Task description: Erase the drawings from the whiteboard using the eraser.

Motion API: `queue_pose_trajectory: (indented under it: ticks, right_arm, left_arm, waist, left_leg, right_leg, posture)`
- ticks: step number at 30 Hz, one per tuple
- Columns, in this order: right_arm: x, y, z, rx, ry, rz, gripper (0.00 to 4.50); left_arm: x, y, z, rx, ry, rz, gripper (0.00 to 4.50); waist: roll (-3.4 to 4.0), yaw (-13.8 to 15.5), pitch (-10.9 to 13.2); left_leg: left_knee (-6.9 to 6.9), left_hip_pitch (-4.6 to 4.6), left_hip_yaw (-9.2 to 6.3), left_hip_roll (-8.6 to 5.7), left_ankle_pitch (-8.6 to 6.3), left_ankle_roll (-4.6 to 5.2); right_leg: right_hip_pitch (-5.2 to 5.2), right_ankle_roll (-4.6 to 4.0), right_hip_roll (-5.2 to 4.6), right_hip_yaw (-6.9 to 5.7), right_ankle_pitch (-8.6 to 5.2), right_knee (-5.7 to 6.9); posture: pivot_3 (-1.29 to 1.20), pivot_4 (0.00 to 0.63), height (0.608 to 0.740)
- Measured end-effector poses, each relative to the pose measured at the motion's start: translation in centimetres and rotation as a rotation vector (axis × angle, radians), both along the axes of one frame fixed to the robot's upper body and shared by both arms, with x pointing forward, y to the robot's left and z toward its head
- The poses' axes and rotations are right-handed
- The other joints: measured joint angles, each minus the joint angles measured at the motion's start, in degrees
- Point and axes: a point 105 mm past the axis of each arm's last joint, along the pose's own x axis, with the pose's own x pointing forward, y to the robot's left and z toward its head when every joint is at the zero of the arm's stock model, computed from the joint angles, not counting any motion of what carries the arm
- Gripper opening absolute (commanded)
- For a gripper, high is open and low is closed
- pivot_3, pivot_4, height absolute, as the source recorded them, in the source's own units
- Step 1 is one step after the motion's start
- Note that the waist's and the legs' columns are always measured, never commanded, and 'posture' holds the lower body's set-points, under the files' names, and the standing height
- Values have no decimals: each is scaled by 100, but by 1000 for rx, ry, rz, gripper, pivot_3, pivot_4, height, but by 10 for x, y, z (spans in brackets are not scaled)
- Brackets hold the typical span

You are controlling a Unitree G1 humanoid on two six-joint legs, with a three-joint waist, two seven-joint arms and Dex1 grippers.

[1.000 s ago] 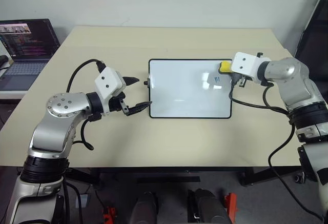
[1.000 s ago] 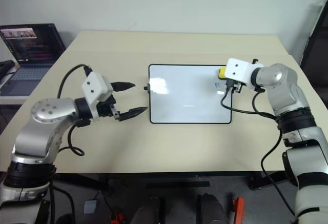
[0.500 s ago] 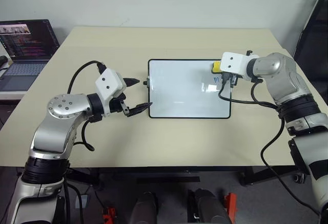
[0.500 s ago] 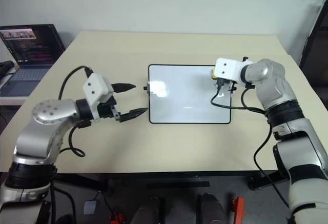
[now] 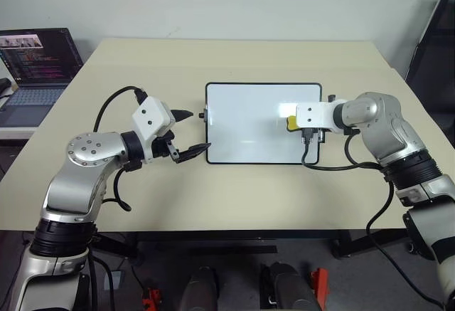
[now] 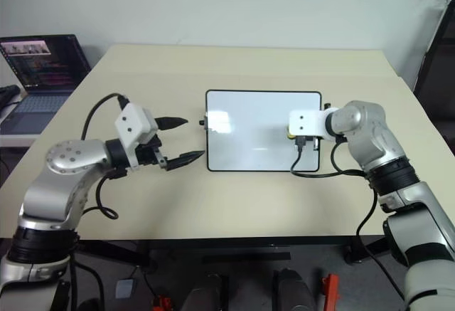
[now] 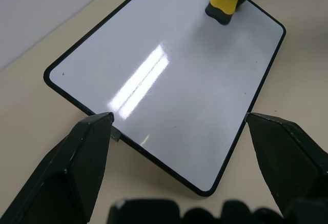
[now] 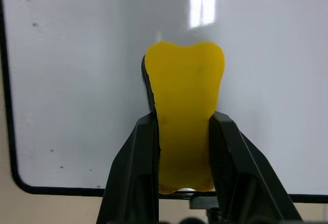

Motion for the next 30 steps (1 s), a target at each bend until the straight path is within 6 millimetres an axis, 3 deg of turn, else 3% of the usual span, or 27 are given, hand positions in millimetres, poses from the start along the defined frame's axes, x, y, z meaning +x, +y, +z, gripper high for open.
queue_pose_trajectory:
  ticks: [10,12,16,19,23,26,30]
  right_arm:
    - [20,-16,28,5,-109,-92,971]
    - [19,-17,39,109,-103,-90,971]
    - [8,-20,78,330,-134,-28,971]
    - [6,-49,100,380,-198,-83,971]
    - [4,-85,111,491,-245,-184,971]
    - [1,-129,101,514,-258,-341,971]
    - [-2,-177,69,600,-205,-588,971]
  left_arm:
    - [1,0,1,-1,-4,1,4500]
    - [1,-1,2,-1,-8,0,4500]
    - [1,-1,3,-2,-8,-2,4500]
    - [0,-1,3,-4,-6,-6,4500]
    - [0,-5,7,-19,-12,-25,4500]
    - [1,-14,8,-28,-14,-55,4500]
    - [1,-40,5,-54,-5,-133,4500]
  waist:
    - [0,6,0]
    - [1,12,2]
    - [3,19,4]
    - [3,31,4]
    - [3,31,4]
    - [3,41,4]
    - [3,32,4]
  left_leg:
    - [2,-3,1,0,1,-1]
    - [1,-8,1,-1,1,-1]
    - [-4,-10,1,-1,-1,0]
    - [-7,-11,1,-2,-1,-1]
    - [-6,-11,3,-2,-1,-1]
    - [-6,-11,7,-4,-1,0]
    - [-4,-8,16,-4,-1,0]
  right_leg:
    - [-2,1,0,2,5,-3]
    - [-4,1,0,1,5,-6]
    - [-5,0,-2,0,4,-10]
    - [-5,0,-3,-2,3,-14]
    - [-5,0,-4,1,2,-14]
    - [-4,0,-5,3,2,-16]
    - [-4,0,-5,14,3,-13]
  posture:
    - [0,150,740]
    - [0,150,740]
    - [0,150,740]
    - [0,150,740]
    - [0,150,740]
    - [0,150,740]
    - [0,150,740]
